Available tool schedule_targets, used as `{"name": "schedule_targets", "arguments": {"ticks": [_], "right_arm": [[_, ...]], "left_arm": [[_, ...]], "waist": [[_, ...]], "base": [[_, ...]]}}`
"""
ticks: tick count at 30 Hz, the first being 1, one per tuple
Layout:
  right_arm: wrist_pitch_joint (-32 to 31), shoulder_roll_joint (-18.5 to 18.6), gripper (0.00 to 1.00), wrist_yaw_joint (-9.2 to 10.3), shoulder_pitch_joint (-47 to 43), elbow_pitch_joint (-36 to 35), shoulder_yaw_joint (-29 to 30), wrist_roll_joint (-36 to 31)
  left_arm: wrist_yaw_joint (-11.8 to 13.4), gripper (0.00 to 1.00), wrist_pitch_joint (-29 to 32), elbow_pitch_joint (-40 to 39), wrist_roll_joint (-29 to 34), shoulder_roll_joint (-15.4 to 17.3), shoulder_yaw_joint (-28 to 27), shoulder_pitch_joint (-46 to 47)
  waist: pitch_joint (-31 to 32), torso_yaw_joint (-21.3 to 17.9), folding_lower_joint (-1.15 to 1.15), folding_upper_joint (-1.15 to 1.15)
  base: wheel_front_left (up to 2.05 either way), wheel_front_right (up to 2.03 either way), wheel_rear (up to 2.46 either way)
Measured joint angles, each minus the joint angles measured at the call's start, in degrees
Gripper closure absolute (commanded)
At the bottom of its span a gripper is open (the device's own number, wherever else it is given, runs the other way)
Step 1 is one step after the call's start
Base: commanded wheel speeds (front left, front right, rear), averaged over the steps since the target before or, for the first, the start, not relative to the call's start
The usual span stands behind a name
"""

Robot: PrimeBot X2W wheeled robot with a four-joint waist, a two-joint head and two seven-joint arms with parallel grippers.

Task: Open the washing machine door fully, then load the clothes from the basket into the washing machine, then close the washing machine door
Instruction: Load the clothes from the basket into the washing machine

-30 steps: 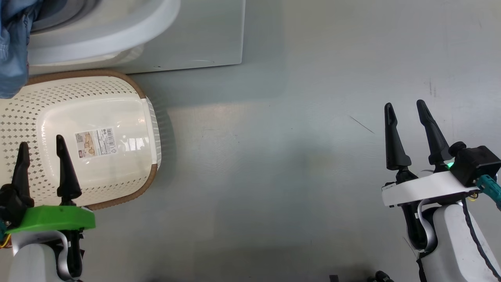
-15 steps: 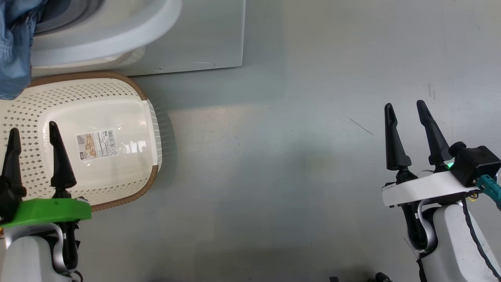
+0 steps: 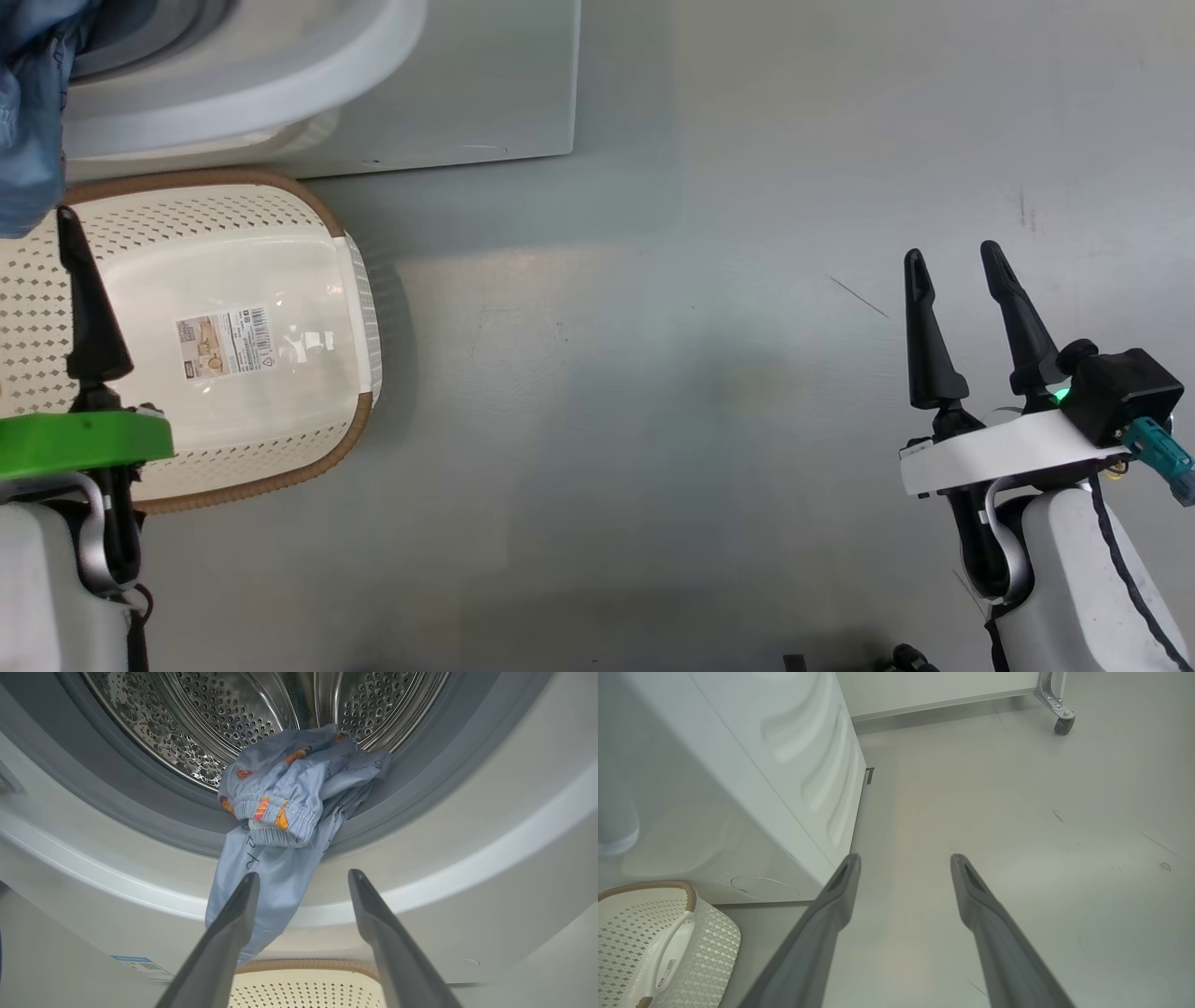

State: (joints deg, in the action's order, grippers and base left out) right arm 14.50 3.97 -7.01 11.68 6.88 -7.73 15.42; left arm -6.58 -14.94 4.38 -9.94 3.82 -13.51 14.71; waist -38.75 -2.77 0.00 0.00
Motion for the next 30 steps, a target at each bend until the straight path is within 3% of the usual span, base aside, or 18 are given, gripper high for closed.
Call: {"name": "schedule_targets", "arguments": {"ticks": [7, 30], "right_arm": [[0.0, -0.2, 0.0, 0.0, 0.2, 0.0, -0.5, 0.2], [0.0, -0.4, 0.0, 0.0, 1.3, 0.0, -0.9, 0.2]], "left_arm": [[0.0, 0.0, 0.0, 2.7, 1.1, 2.8, -0.6, 3.2], [0.1, 0.0, 4.0, 10.6, 0.4, 6.7, -2.2, 13.0]], "waist": [[-0.9, -0.9, 0.0, 0.0], [-3.8, -3.1, 0.0, 0.0]], "base": [[0.0, 0.0, 0.0], [0.0, 0.0, 0.0]]}}
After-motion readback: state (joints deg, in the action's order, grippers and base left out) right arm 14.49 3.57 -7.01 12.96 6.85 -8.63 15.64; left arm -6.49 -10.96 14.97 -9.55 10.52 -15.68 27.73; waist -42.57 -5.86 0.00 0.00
